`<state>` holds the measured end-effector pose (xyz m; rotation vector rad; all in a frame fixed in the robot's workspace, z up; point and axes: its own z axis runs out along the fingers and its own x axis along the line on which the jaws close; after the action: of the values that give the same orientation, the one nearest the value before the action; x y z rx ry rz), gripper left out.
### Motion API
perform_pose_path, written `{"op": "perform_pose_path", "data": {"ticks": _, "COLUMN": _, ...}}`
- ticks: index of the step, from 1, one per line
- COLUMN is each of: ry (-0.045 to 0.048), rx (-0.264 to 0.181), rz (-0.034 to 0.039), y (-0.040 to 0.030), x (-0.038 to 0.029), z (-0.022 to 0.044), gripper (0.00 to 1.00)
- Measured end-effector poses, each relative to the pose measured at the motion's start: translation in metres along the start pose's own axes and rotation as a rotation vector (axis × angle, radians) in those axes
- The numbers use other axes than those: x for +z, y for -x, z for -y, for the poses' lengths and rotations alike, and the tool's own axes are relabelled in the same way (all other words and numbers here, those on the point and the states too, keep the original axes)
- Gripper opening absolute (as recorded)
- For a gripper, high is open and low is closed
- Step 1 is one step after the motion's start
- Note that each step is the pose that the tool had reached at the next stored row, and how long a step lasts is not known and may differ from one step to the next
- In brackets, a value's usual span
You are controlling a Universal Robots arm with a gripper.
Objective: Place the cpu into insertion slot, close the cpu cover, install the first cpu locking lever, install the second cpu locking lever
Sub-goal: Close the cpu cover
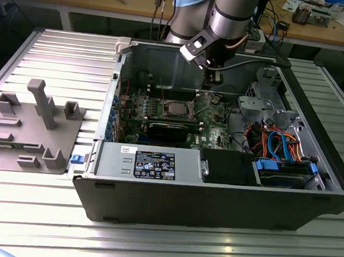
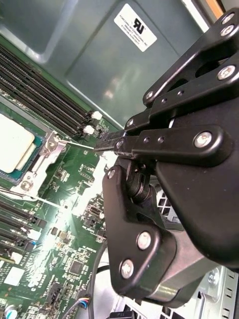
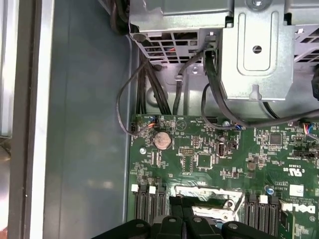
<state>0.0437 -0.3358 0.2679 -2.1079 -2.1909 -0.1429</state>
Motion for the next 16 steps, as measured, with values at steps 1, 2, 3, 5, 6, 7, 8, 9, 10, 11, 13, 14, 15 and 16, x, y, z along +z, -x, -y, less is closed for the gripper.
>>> {"op": "perform_pose_path", "data": {"ticks": 1, "ry": 0.0001, "rx": 0.0, "rz": -0.0029, "y": 0.0, "x": -0.0001, "z": -0.0009, "gripper": 0.11}}
{"op": "perform_pose_path", "data": {"ticks": 2, "ry": 0.0001, "rx": 0.0, "rz": -0.0049, "y": 0.0, "x": -0.0001, "z": -0.0015, "gripper": 0.11}}
{"op": "perform_pose_path", "data": {"ticks": 3, "ry": 0.0002, "rx": 0.0, "rz": -0.0074, "y": 0.0, "x": -0.0002, "z": -0.0023, "gripper": 0.11}}
{"op": "perform_pose_path", "data": {"ticks": 5, "ry": 0.0003, "rx": 0.0, "rz": -0.0116, "y": 0.0001, "x": -0.0004, "z": -0.0033, "gripper": 0.11}}
{"op": "perform_pose_path", "data": {"ticks": 6, "ry": 0.0004, "rx": 0.0, "rz": -0.0134, "y": 0.0001, "x": -0.0005, "z": -0.0038, "gripper": 0.11}}
{"op": "perform_pose_path", "data": {"ticks": 7, "ry": 0.0005, "rx": 0.0, "rz": -0.0158, "y": 0.0001, "x": -0.0007, "z": -0.0045, "gripper": 0.11}}
{"op": "perform_pose_path", "data": {"ticks": 8, "ry": 0.0006, "rx": 0.0, "rz": -0.0179, "y": 0.0001, "x": -0.0008, "z": -0.005, "gripper": 0.11}}
{"op": "perform_pose_path", "data": {"ticks": 9, "ry": 0.0007, "rx": 0.0, "rz": -0.02, "y": 0.0001, "x": -0.0009, "z": -0.0055, "gripper": 0.11}}
{"op": "perform_pose_path", "data": {"ticks": 10, "ry": 0.0008, "rx": 0.0, "rz": -0.024, "y": 0.0001, "x": -0.0011, "z": -0.0063, "gripper": 0.11}}
{"op": "perform_pose_path", "data": {"ticks": 11, "ry": 0.001, "rx": 0.0, "rz": -0.028, "y": 0.0001, "x": -0.0013, "z": -0.0071, "gripper": 0.11}}
{"op": "perform_pose_path", "data": {"ticks": 13, "ry": 0.0012, "rx": 0.0, "rz": -0.0348, "y": 0.0001, "x": -0.0018, "z": -0.0085, "gripper": 0.11}}
{"op": "perform_pose_path", "data": {"ticks": 14, "ry": 0.0013, "rx": 0.0, "rz": -0.0365, "y": 0.0001, "x": -0.0019, "z": -0.0088, "gripper": 0.11}}
{"op": "perform_pose_path", "data": {"ticks": 15, "ry": 0.0014, "rx": -0.001, "rz": -0.0383, "y": 0.0001, "x": -0.0021, "z": -0.0092, "gripper": 0.11}}
{"op": "perform_pose_path", "data": {"ticks": 16, "ry": 0.0014, "rx": -0.001, "rz": -0.04, "y": 0.0001, "x": -0.0022, "z": -0.0096, "gripper": 0.11}}
